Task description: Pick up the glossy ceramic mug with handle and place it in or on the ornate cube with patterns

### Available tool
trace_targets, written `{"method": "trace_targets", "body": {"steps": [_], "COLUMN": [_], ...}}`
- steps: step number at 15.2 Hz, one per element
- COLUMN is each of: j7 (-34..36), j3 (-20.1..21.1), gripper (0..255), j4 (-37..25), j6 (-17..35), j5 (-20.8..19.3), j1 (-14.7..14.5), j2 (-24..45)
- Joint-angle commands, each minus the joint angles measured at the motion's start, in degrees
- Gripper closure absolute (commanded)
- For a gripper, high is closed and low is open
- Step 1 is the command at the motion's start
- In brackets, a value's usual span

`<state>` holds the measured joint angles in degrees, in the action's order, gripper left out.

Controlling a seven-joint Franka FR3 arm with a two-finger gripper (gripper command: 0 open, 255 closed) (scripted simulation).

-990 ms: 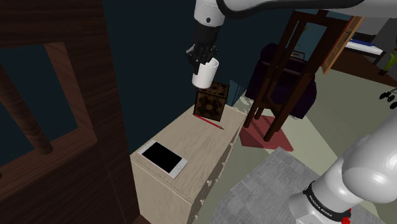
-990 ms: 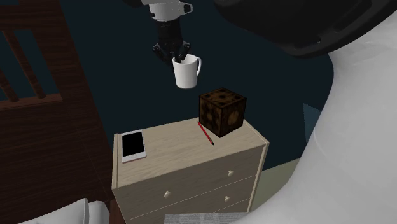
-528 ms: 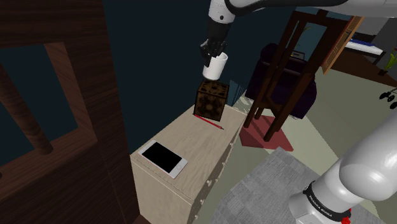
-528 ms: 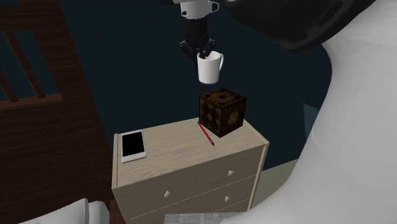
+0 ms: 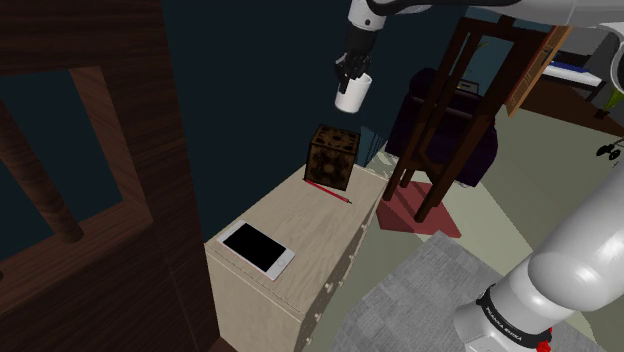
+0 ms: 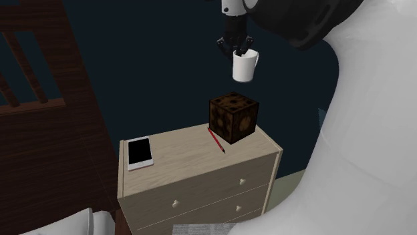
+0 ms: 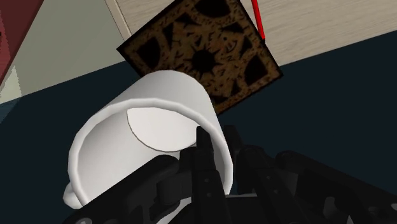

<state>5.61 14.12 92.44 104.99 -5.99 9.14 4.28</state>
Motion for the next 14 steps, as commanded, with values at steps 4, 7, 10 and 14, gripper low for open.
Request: {"method": "trace_targets", "body": {"steps": [4,7,10,14], "j7": [-1.2,-1.1,-0.9,-0.6], "j3": [-0.6,-0.6,-0.7,-0.7], "gripper": [255,255,255,255], "j4": [1.1,3.6,5.9,8.8], "j6": [1.8,4.1,6.4,9.4], "j5": [0.1,0.0,0.0,-0.2], "j1": [0.7,0.8,0.8,0.8], "j2": [0.5,0.4,0.4,0.5]}}
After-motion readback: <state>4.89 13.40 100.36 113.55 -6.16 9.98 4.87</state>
